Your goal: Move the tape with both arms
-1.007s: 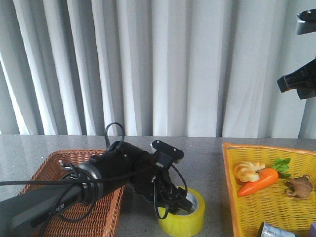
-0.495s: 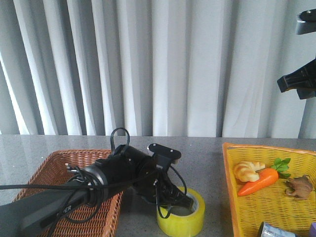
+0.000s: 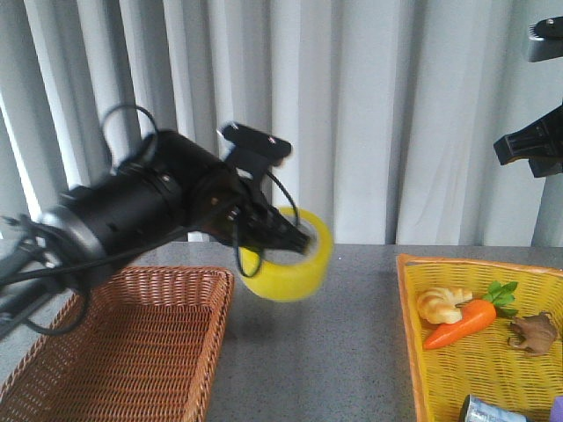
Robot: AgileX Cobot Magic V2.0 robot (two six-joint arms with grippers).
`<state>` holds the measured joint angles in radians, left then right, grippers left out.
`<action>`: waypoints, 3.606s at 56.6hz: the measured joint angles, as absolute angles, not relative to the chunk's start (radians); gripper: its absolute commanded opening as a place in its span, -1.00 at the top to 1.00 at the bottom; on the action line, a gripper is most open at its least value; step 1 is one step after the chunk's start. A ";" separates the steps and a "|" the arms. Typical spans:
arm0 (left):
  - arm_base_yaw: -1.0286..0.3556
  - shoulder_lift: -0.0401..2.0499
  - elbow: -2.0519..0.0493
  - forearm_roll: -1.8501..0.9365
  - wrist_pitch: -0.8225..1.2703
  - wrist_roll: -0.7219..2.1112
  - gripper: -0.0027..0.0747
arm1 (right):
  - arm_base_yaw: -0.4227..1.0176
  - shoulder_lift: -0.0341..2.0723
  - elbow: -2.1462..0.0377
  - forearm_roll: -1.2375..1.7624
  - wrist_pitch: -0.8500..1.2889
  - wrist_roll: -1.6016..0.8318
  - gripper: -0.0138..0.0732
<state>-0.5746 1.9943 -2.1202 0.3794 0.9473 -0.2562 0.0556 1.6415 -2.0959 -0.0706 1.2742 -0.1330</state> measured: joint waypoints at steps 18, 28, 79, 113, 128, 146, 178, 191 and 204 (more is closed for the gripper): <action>-0.371 1.867 -2.045 0.405 1.008 -0.332 0.92 | 0.056 1.641 -2.096 -0.071 1.274 -0.132 0.70; -0.256 1.852 -1.861 0.336 0.976 -0.299 0.92 | 0.056 1.641 -2.096 -0.070 1.274 -0.132 0.70; -0.204 1.915 -1.461 0.291 0.647 -0.374 0.83 | 0.056 1.641 -2.096 -0.068 1.275 -0.132 0.70; -0.198 1.943 -1.464 0.274 0.632 -0.371 -0.30 | 0.056 1.641 -2.096 -0.068 1.275 -0.132 0.70; -0.203 1.880 -1.571 0.270 0.669 -0.370 -0.08 | 0.056 1.641 -2.096 -0.068 1.275 -0.132 0.70; -0.205 1.571 -1.673 0.255 0.666 -0.370 0.90 | 0.056 1.641 -2.096 -0.068 1.275 -0.132 0.70; -0.205 1.331 -1.673 0.255 0.705 -0.370 0.95 | 0.056 1.641 -2.096 -0.068 1.275 -0.132 0.70; -0.205 1.330 -1.673 0.255 0.707 -0.370 0.95 | 0.056 1.641 -2.096 -0.068 1.275 -0.132 0.70; -0.205 1.327 -1.673 0.255 0.708 -0.370 0.95 | 0.056 1.641 -2.096 -0.068 1.275 -0.132 0.70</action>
<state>-0.2052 1.3273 -1.6733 0.2546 0.7077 -0.3703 0.0556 1.6415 -2.0959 -0.0682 1.2754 -0.1318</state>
